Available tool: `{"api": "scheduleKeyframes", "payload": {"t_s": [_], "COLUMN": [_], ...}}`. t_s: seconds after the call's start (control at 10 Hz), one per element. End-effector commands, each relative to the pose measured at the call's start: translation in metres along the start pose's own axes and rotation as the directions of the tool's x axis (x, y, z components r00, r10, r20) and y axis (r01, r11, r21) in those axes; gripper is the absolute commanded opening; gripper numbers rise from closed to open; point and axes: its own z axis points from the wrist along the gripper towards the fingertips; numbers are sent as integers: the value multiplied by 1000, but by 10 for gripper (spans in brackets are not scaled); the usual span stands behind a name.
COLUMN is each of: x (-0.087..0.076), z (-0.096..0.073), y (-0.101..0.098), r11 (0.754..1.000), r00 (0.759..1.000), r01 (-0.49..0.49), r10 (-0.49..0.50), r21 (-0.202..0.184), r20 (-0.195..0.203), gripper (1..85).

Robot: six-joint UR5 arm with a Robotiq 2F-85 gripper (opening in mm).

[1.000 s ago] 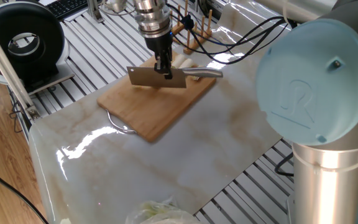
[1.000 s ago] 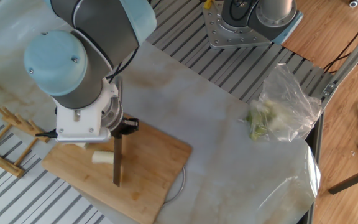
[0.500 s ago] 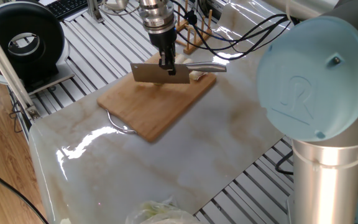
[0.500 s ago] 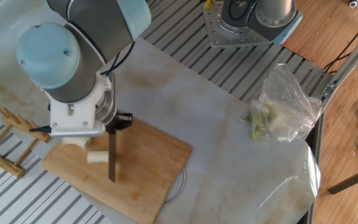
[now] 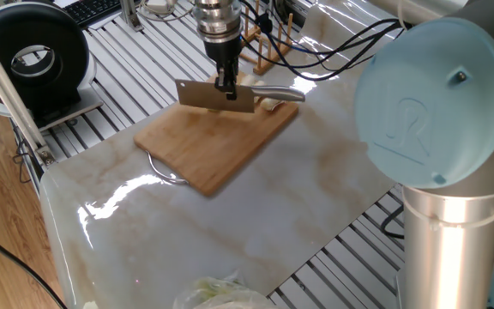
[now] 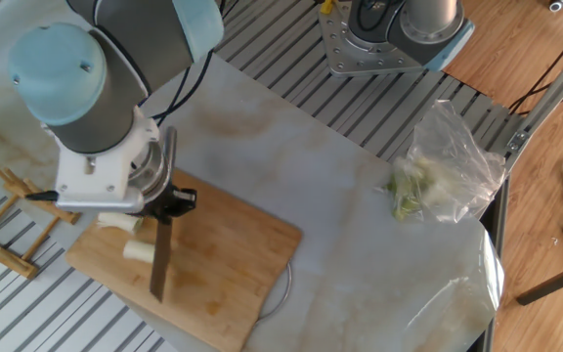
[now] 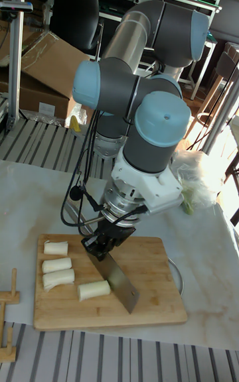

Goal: Chop the scallions

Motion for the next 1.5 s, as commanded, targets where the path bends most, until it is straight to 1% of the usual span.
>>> {"api": "scheduleKeyframes", "payload": {"t_s": [0.0,0.3,0.4,0.5,0.6,0.7,0.9,1.0,1.1,1.4], "x": [-1,14,15,18,18,19,21,23,27,33], "z": [-3,-2,-2,-2,-2,-2,-2,-2,-2,0], "y": [0,3,5,2,1,0,-3,-5,-8,-14], "r11": [989,957,939,928,914,909,905,907,911,921], "r00": [990,959,941,929,915,910,904,906,909,919], "r01": [-142,-283,-336,-367,-401,-413,-424,-421,-412,-390], "r10": [142,281,333,364,398,410,422,418,410,388], "r21": [-41,-67,-74,-56,-52,-44,-33,-26,-16,-17], "r20": [9,-45,-54,-60,-62,-64,-66,-69,-71,-73], "gripper": [13,13,13,13,13,13,13,13,13,13]}}
